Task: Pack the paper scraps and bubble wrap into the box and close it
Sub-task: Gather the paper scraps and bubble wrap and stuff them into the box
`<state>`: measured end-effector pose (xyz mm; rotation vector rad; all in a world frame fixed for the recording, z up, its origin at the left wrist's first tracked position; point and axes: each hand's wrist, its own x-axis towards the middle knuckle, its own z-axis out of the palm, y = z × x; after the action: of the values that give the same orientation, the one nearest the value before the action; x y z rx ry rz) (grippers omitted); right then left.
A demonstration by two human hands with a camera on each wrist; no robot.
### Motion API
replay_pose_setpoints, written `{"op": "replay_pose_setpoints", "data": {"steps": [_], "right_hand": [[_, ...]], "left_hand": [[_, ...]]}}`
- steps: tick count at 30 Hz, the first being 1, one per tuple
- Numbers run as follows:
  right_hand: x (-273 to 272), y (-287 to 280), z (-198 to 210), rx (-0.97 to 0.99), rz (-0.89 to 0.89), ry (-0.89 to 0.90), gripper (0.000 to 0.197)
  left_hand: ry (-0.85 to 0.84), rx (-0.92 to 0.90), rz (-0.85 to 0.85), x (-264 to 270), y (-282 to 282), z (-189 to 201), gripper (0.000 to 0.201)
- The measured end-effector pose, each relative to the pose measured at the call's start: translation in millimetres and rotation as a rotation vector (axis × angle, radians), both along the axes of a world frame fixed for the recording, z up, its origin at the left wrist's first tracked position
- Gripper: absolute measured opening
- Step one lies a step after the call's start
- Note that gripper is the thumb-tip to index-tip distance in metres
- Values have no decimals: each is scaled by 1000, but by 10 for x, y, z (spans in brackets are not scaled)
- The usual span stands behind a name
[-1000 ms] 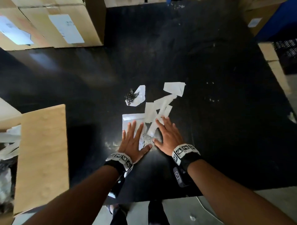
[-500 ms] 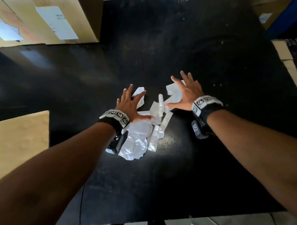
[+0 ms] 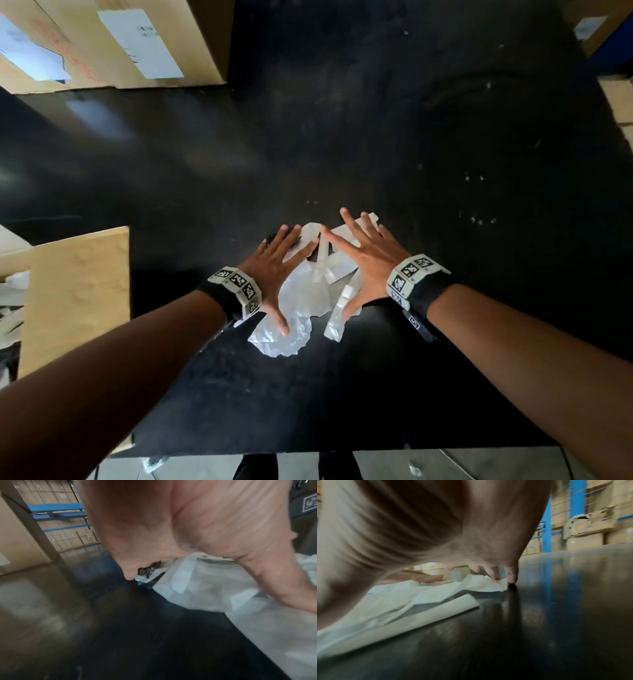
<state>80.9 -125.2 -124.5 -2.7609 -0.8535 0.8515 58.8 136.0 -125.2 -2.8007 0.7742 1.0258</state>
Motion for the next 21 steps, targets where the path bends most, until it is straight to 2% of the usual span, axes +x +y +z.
{"op": "replay_pose_setpoints", "data": {"steps": [5, 11, 13, 17, 19, 21], "right_hand": [[-145, 114, -136, -32, 66, -54, 163], [-103, 171, -88, -4, -13, -35, 153], [-107, 194, -33, -9, -14, -10, 156], [-82, 246, 33, -12, -27, 22, 159], [-94, 307, 8, -28, -18, -2, 156], [-141, 396, -46, -47, 16, -48, 145]], "left_hand": [[-70, -125, 120, -98, -28, -67, 151], [-105, -312, 346, -165, -129, -6, 118], [-72, -336, 348, -186, -119, 11, 120], [20, -323, 313, -274, -64, 74, 147], [2, -260, 226, -349, -43, 40, 159], [-46, -251, 179, -410, -25, -55, 156]]}}
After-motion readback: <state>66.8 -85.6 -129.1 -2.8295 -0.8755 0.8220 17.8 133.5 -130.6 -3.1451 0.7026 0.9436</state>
